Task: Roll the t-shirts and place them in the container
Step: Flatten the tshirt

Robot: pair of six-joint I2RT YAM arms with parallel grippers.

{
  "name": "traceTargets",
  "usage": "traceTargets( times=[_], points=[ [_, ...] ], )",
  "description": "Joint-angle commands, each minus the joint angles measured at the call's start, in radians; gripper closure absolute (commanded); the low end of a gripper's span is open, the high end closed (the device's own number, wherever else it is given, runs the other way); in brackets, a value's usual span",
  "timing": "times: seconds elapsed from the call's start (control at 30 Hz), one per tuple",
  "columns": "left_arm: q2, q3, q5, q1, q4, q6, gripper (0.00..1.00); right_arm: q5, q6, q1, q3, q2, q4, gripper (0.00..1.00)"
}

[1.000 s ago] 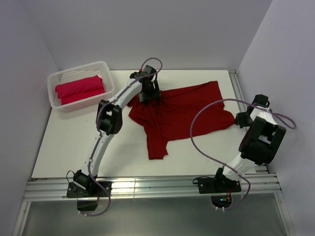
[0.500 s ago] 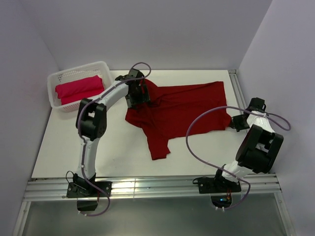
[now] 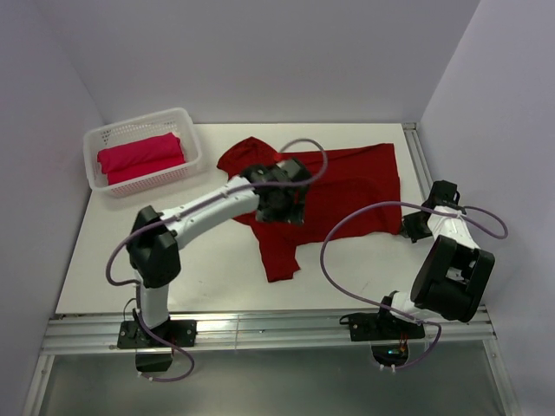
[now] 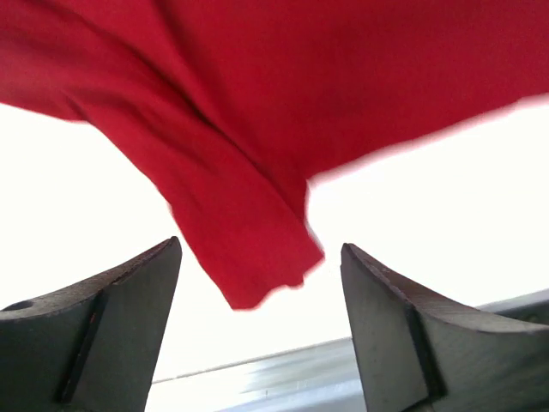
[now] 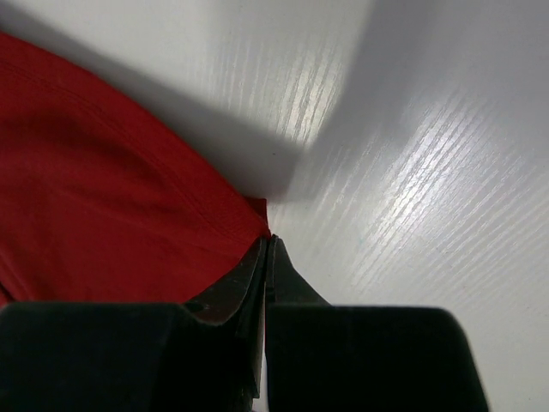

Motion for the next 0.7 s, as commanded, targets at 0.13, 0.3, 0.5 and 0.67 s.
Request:
traceTargets(
  times=[0.13,0.3,0.5,0.67],
  points=[
    [0.157,0.115,-0.105,-0.206,-0.148,-0.137,0.24,0.029,-0.005,0.013,-0.023,-0.047,0.023,1.00],
    [0.234,0.139,-0.128,-0.251,-0.148,-0.173,0.31,0.029,-0.008,0.015,-0.026,-0.042,0.031,1.00],
    [0.281,0.121,-0.136,-0.278,-0.108,-0.165,0.42,0.024,-0.002,0.016,-0.031,-0.041,0.041,1.00],
    [0.298,0.118,-0.125,-0.309,-0.088,-0.165,0.47,0.023,-0.006,0.015,-0.022,-0.021,0.043,1.00]
  ],
)
